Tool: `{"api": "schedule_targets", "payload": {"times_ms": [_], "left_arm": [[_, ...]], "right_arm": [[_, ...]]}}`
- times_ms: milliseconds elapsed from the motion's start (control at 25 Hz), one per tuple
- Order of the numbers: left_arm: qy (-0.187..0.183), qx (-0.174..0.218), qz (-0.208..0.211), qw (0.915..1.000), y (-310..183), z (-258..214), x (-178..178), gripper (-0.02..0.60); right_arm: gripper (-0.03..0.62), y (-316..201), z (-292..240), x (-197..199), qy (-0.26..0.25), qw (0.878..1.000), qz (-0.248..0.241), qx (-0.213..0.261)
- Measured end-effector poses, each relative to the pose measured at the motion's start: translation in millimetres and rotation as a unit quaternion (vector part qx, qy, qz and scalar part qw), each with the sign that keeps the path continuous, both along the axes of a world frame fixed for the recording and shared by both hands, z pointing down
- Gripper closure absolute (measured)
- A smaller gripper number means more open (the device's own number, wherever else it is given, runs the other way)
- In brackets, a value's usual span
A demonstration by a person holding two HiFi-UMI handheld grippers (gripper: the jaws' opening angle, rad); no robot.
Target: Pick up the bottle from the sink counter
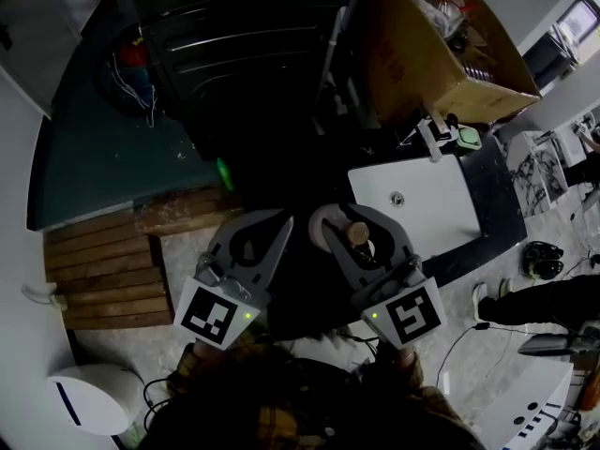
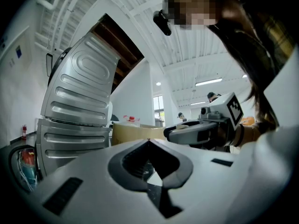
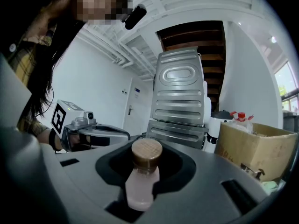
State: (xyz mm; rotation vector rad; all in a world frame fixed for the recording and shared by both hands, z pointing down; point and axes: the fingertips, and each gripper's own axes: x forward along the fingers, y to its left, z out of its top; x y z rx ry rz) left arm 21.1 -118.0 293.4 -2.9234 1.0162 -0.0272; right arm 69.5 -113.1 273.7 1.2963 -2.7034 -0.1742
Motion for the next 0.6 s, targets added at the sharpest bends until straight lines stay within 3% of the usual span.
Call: {"api": "schedule_targets", "payload": {"times_ms": [600], "left_arm": [[0.0,-0.013,-0.013,0.9998,-14,9,-9,0.561]], "right_arm": [[0.474,-14,15,-4,0.006,1.0,-0.006,-0.025]]}}
